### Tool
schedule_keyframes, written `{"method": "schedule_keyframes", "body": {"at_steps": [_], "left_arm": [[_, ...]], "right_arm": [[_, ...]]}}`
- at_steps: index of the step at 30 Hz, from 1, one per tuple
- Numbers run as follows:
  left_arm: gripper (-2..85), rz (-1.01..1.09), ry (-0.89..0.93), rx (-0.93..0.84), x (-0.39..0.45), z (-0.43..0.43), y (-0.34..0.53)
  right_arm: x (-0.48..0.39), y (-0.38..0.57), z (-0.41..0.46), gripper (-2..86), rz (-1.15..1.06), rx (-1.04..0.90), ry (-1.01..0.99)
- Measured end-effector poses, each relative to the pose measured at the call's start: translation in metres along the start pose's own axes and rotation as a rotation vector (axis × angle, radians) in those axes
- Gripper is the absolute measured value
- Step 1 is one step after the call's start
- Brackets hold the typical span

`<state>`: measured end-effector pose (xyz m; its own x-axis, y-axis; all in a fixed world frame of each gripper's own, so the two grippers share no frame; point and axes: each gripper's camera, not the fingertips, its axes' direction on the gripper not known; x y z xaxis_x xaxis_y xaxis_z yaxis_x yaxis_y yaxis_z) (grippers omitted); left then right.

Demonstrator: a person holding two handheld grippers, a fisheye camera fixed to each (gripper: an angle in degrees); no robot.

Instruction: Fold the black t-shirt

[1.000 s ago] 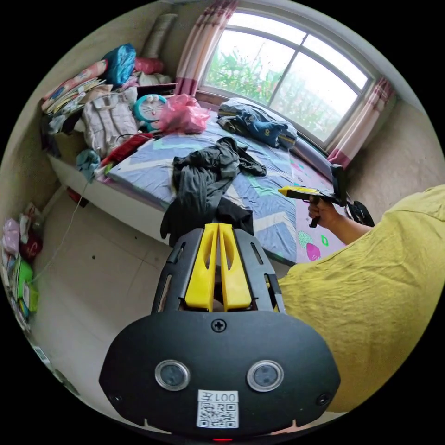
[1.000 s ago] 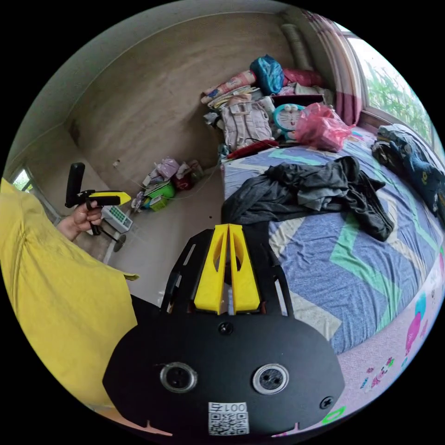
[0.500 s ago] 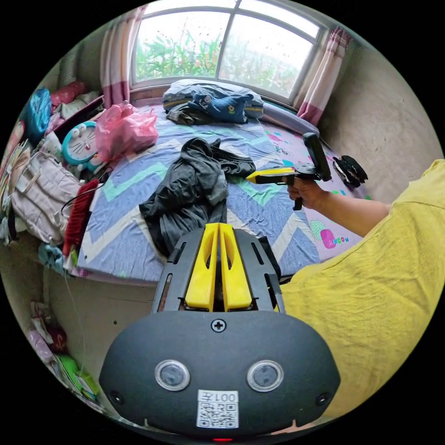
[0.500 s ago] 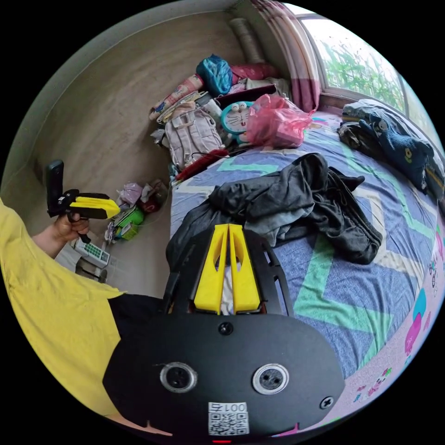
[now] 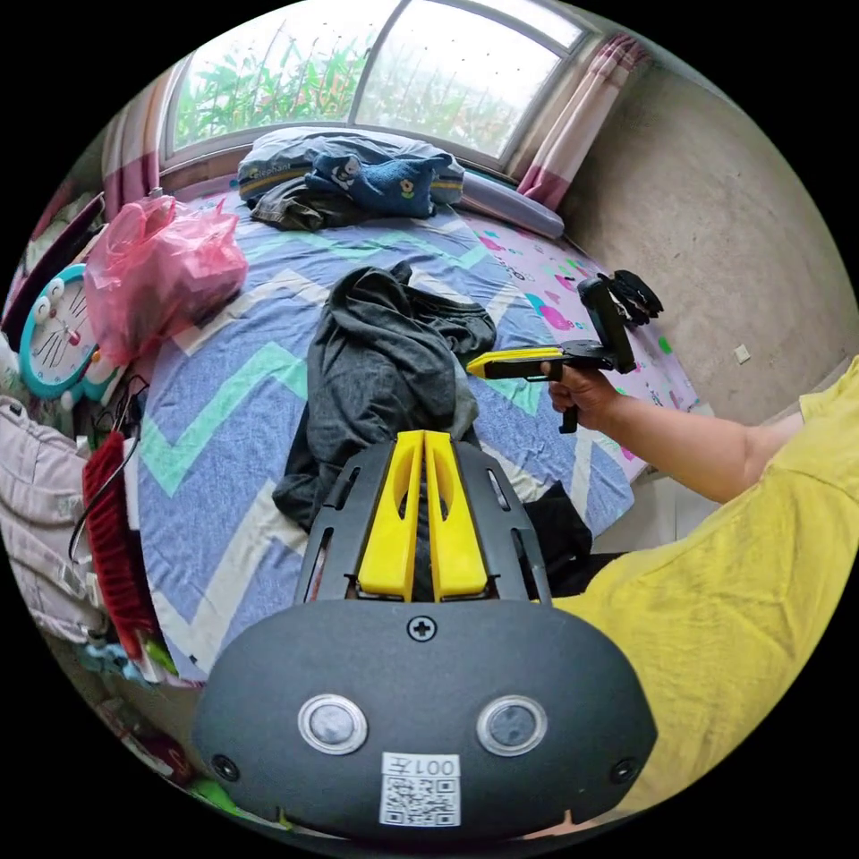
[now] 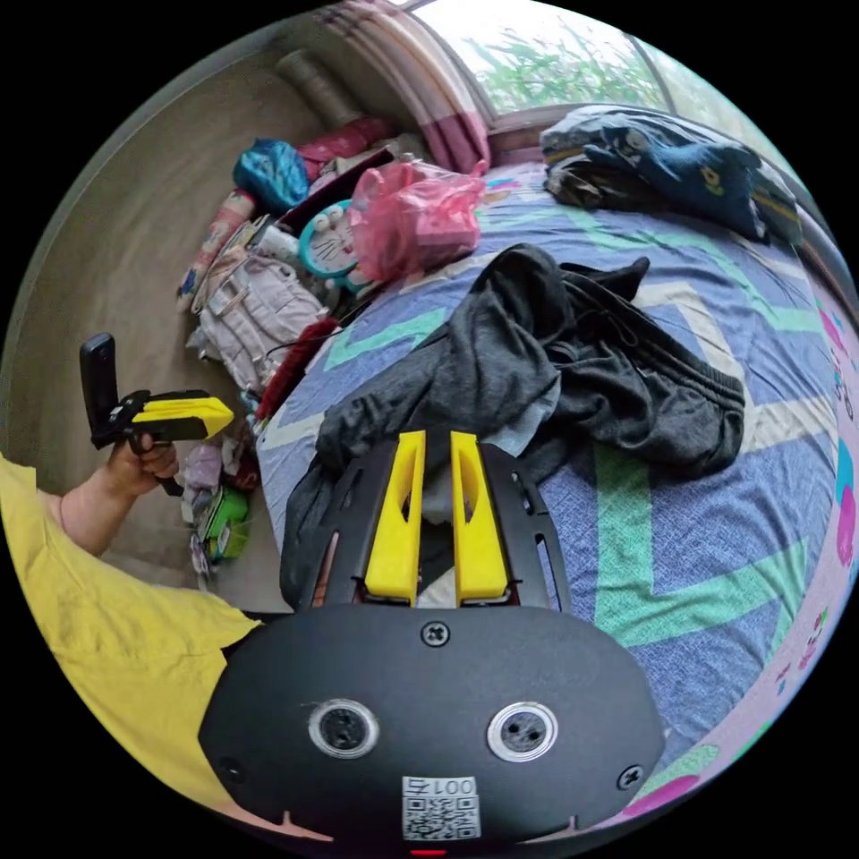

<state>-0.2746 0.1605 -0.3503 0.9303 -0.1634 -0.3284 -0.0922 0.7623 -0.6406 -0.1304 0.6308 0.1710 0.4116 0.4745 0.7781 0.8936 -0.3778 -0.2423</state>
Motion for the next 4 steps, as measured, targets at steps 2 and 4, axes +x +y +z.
{"method": "schedule_keyframes", "body": {"at_steps": [2, 4], "left_arm": [[-1.0, 0.049, 0.031, -0.008, -0.003, -0.002, -0.035], [-0.2, 0.073, 0.056, -0.032, -0.002, 0.003, -0.063]], "right_arm": [[0.014, -0.006, 0.001, 5.3, 0.084, 0.025, 0.01], [0.029, -0.009, 0.003, 6.5, 0.18, 0.034, -0.01]]}}
